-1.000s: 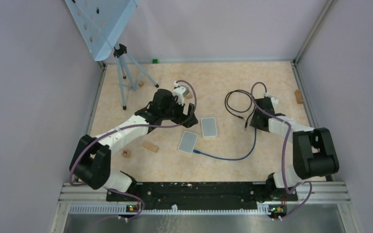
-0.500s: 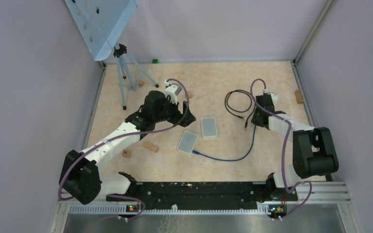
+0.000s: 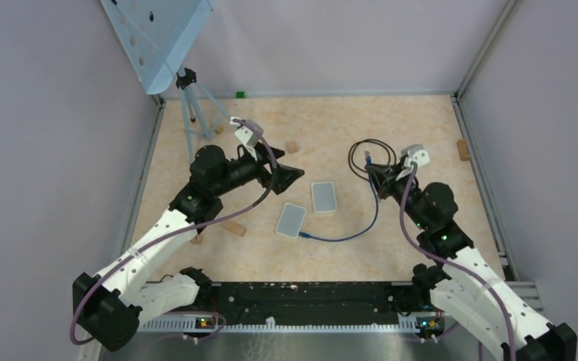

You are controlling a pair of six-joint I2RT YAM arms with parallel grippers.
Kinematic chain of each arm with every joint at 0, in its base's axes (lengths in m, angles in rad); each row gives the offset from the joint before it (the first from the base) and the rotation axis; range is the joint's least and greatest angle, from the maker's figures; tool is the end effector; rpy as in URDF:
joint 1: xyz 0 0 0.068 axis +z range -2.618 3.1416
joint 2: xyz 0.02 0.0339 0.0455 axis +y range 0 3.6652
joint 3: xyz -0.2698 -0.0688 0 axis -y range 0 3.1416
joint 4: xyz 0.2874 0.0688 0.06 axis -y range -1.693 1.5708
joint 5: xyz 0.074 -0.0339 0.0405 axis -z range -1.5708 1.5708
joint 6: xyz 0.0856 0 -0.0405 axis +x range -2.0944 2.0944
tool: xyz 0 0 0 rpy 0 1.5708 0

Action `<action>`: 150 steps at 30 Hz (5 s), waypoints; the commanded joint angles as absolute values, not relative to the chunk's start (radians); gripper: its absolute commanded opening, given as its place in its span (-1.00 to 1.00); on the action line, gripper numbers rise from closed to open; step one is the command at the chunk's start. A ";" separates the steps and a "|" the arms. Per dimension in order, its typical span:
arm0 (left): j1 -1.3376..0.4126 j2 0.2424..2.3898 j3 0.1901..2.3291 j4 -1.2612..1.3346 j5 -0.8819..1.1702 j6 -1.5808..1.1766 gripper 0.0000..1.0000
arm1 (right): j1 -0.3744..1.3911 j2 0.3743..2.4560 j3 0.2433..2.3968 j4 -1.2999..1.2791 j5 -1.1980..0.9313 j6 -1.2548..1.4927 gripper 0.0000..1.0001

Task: Insert the plug into the switch port

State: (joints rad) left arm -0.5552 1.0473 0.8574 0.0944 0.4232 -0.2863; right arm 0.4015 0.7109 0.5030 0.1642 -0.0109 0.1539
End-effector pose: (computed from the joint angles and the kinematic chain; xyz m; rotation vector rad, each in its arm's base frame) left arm 0.2619 -0.2038 0.3373 0.5641 1.6617 -0.9770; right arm 0.2469 0.1058 0.2820 -0.2100 1.6185 0.4368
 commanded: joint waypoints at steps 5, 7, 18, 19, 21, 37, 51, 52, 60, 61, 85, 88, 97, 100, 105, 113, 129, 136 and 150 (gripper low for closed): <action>-0.565 0.945 0.756 0.532 0.786 -0.315 0.92 | 0.535 0.505 0.420 0.585 -0.578 -0.037 -1.00; -0.580 0.921 0.727 0.595 0.810 -0.328 0.87 | 0.550 0.502 0.445 0.581 -0.608 -0.019 -1.00; -0.893 0.948 0.800 0.540 0.620 -0.048 0.97 | 0.674 0.523 0.517 0.501 -0.574 -0.070 -1.00; -0.903 0.957 0.802 0.551 0.607 -0.047 0.97 | 0.685 0.524 0.518 0.492 -0.572 -0.079 -1.00; -0.918 0.973 0.804 0.573 0.598 -0.041 0.97 | 0.701 0.525 0.517 0.487 -0.583 -0.087 -1.00; -0.934 1.037 0.906 0.426 0.777 0.081 0.24 | 0.707 0.575 0.515 0.508 -0.772 -0.037 -1.00; -0.936 1.052 0.927 0.313 0.799 0.130 -0.62 | 0.707 0.577 0.513 0.513 -0.784 -0.027 -1.00; -0.936 1.051 0.928 0.312 0.789 0.131 -0.74 | 0.707 0.577 0.512 0.511 -0.785 -0.031 -1.00; -0.934 1.083 0.951 0.227 0.352 -0.182 -1.00 | 0.707 0.534 0.445 0.532 -0.538 -0.108 0.30; -0.934 1.084 0.946 0.215 0.278 -0.242 -1.00 | 0.707 0.533 0.430 0.547 -0.493 -0.120 0.31; -0.936 0.936 0.565 0.567 -0.130 -0.801 -1.00 | 0.995 0.978 0.374 0.921 0.064 -0.318 0.10; -0.936 0.933 0.564 0.551 -0.140 -0.805 -1.00 | 0.997 1.021 0.389 0.982 0.112 -0.329 0.07; -0.936 0.929 0.555 0.536 -0.155 -0.814 -1.00 | 0.997 1.093 0.431 1.029 0.108 -0.340 -0.09; -0.937 0.933 0.555 0.532 -0.156 -0.815 -1.00 | 0.999 1.103 0.436 1.039 0.083 -0.336 -0.10; -0.936 0.944 0.558 0.529 -0.151 -0.816 -1.00 | 1.004 1.110 0.446 1.039 0.051 -0.340 -0.11; -0.936 0.946 0.558 0.528 -0.148 -0.818 -1.00 | 1.008 1.115 0.457 1.024 0.016 -0.337 -0.43; -0.912 0.889 0.591 0.380 -0.298 -0.690 0.97 | 1.008 1.013 0.404 0.788 0.126 -0.255 -1.00; -0.701 0.933 0.618 0.188 -0.150 -0.694 0.90 | 0.953 0.901 0.309 0.597 0.230 -0.120 -1.00; -0.736 1.121 0.626 0.468 0.240 -0.797 0.93 | 0.899 0.801 0.249 0.529 0.017 -0.099 -1.00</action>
State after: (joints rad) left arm -0.6899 1.0931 0.5911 0.3176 0.1310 -0.7238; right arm 0.9005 0.8169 0.2409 0.4862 0.0952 -0.0864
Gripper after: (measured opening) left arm 0.986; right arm 0.056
